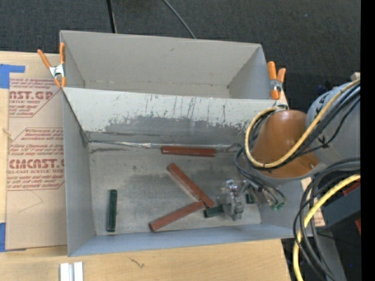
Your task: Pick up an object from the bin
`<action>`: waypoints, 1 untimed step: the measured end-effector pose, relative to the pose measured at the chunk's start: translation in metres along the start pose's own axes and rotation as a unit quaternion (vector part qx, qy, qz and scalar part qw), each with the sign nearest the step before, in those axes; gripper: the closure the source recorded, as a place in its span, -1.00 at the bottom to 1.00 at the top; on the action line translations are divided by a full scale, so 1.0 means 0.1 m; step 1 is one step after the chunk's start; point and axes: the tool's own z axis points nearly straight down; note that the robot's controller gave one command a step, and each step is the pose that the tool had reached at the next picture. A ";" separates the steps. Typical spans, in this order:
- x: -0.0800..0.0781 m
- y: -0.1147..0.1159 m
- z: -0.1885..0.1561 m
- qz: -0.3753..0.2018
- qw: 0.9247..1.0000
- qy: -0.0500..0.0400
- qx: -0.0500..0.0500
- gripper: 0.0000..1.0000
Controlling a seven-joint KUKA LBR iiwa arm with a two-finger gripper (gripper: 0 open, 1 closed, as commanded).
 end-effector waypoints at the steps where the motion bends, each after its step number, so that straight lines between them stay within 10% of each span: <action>1: -0.01 0.00 0.00 0.000 1.000 -0.002 0.000 -1.00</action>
Offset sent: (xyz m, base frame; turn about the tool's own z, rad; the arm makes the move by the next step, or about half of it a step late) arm 0.0000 0.0000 0.0000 0.0000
